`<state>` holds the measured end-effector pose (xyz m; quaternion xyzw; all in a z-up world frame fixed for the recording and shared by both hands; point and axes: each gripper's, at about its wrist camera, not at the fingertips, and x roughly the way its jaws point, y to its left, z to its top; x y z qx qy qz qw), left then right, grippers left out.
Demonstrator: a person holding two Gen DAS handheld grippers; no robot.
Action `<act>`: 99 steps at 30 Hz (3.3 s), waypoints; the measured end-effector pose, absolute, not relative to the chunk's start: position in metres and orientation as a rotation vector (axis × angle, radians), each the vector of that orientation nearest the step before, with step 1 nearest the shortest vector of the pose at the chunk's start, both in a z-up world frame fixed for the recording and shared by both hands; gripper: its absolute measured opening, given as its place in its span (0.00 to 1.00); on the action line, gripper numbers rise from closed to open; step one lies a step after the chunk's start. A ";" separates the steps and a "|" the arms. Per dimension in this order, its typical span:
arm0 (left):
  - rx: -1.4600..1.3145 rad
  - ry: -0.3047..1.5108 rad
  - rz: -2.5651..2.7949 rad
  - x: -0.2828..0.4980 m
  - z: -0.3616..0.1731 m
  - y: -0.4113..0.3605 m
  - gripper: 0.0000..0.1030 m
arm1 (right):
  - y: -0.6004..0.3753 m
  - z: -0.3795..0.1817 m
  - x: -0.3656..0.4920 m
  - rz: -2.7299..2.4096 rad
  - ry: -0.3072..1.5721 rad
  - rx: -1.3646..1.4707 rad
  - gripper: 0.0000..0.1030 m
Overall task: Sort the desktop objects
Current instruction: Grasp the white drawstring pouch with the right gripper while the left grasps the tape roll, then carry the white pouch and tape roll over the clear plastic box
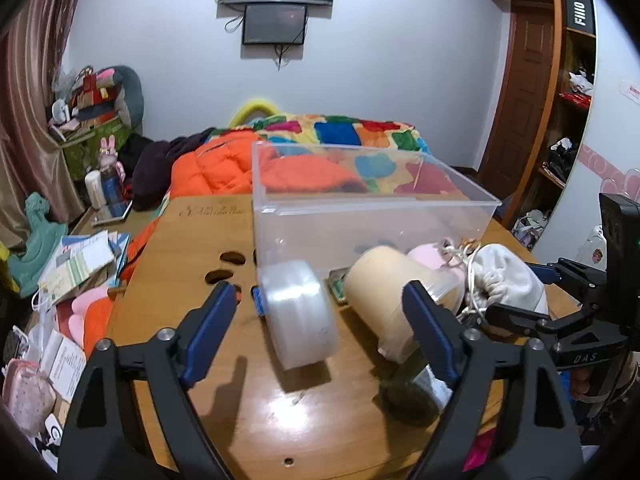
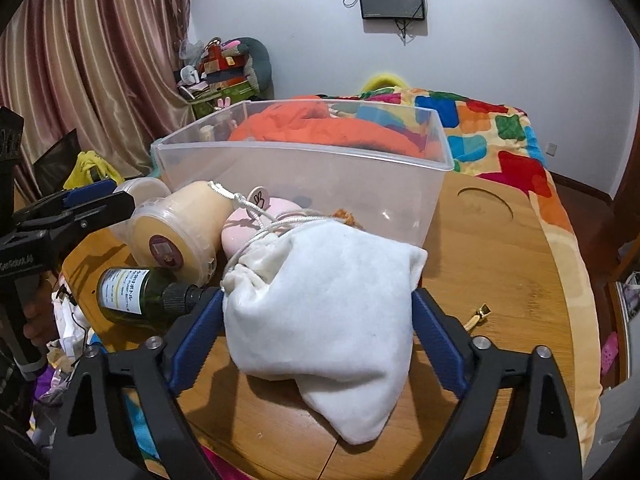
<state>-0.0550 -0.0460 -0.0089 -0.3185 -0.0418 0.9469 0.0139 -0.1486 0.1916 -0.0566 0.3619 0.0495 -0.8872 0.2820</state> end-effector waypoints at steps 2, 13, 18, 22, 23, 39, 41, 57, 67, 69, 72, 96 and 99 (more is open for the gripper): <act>-1.012 -0.149 2.945 -0.055 -0.011 -0.051 0.79 | 0.192 -0.058 -0.149 -2.371 0.133 0.969 0.83; -1.145 -0.216 2.939 -0.074 -0.031 -0.062 0.60 | 0.195 -0.060 -0.150 -2.355 0.118 0.979 0.71; -1.172 -0.211 2.912 -0.081 -0.036 -0.058 0.44 | 0.197 -0.059 -0.149 -2.352 0.125 0.972 0.61; -1.177 -0.176 2.928 -0.082 -0.037 -0.055 0.36 | 0.199 -0.058 -0.149 -2.351 0.109 0.967 0.57; -1.176 -0.164 2.933 -0.082 -0.037 -0.054 0.34 | 0.199 -0.058 -0.149 -2.349 0.105 0.966 0.55; -1.093 -0.054 2.957 -0.073 -0.024 -0.042 0.28 | 0.208 -0.036 -0.138 -2.361 0.046 0.907 0.49; -1.088 -0.054 2.946 -0.071 -0.022 -0.040 0.28 | 0.208 -0.032 -0.136 -2.360 0.046 0.893 0.49; -1.008 -0.030 2.930 -0.057 0.009 -0.034 0.28 | 0.206 -0.001 -0.126 -2.365 0.066 0.834 0.49; -0.978 -0.013 2.896 -0.061 0.030 -0.029 0.28 | 0.207 0.020 -0.131 -2.361 0.081 0.810 0.49; -0.983 -0.005 2.890 -0.065 0.033 -0.029 0.28 | 0.207 0.025 -0.134 -2.356 0.081 0.807 0.49; -0.989 0.000 2.879 -0.069 0.038 -0.030 0.28 | 0.208 0.030 -0.138 -2.355 0.090 0.804 0.49; -0.970 -0.031 2.808 -0.123 0.077 -0.039 0.28 | 0.190 0.084 -0.187 -2.362 0.130 0.712 0.49; -0.973 -0.029 2.807 -0.133 0.079 -0.039 0.28 | 0.185 0.089 -0.195 -2.365 0.149 0.701 0.49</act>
